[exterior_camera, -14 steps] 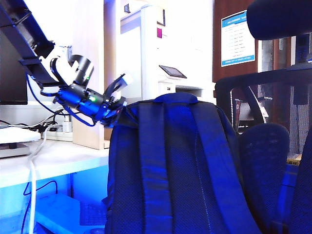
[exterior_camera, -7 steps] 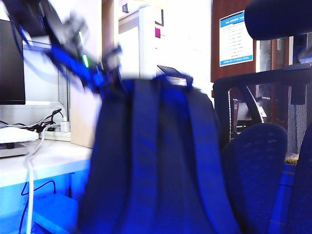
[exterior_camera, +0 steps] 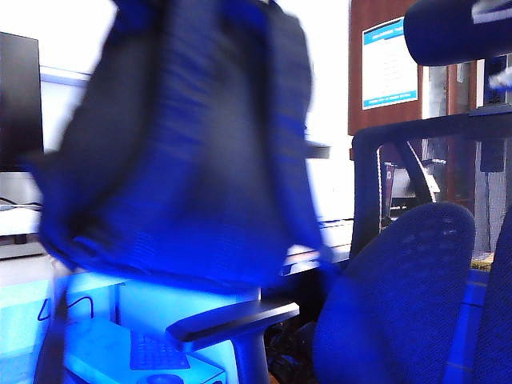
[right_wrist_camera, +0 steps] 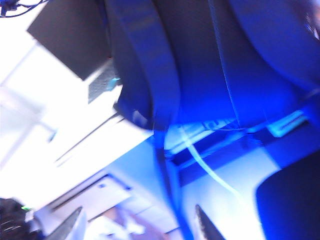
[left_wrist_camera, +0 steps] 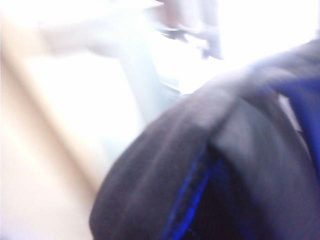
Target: Grab the backpack from the chair and place it on the desk.
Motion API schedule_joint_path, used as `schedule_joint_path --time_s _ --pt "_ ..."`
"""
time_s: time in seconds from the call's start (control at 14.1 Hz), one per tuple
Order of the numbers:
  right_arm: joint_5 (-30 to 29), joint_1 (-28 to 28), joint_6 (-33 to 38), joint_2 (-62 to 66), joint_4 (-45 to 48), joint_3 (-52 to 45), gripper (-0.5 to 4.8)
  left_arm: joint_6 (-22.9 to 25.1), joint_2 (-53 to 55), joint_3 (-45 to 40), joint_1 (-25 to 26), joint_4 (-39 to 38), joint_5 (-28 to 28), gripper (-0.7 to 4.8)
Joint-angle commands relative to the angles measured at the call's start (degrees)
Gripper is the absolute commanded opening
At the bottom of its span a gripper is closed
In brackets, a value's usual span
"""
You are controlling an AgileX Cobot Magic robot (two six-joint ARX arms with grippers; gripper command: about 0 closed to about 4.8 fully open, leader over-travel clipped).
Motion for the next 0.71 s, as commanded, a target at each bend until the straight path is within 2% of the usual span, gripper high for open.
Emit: schedule_joint_path --time_s 0.07,0.14,0.28,0.35,0.43,0.57,0.64,0.71 --pt "-3.56 0.02 0.87 -0.15 2.12 0.48 2.74 0.42 -5.55 4.24 1.92 8.57 -7.72 -0.07" --pt "-4.39 0.02 0.9 -0.15 2.32 0.48 2.74 2.1 -7.19 5.55 3.48 8.59 -8.24 -0.07" --pt "-5.01 0.04 0.87 -0.15 2.82 0.48 2.74 6.32 -8.35 10.67 4.7 8.2 -15.47 -0.07" --pt "-5.57 0.02 0.87 -0.15 2.84 0.48 2.74 8.26 -8.31 14.12 8.94 7.96 -14.99 -0.07" --pt "-5.95 0.02 0.9 -0.15 2.84 0.48 2.74 7.91 -8.24 16.46 12.87 7.87 -13.44 -0.07" --pt "-6.27 0.02 1.95 -0.15 2.84 0.48 2.74 2.71 -7.3 19.82 22.6 7.1 -12.41 -0.07" --pt "-6.23 0.07 2.36 -0.15 2.82 0.48 2.74 1.46 -6.47 19.91 29.59 6.99 -10.32 -0.07" --pt "-5.97 0.07 2.34 -0.15 2.8 0.48 2.74 -0.94 -5.79 19.89 34.51 6.36 -7.85 -0.07"
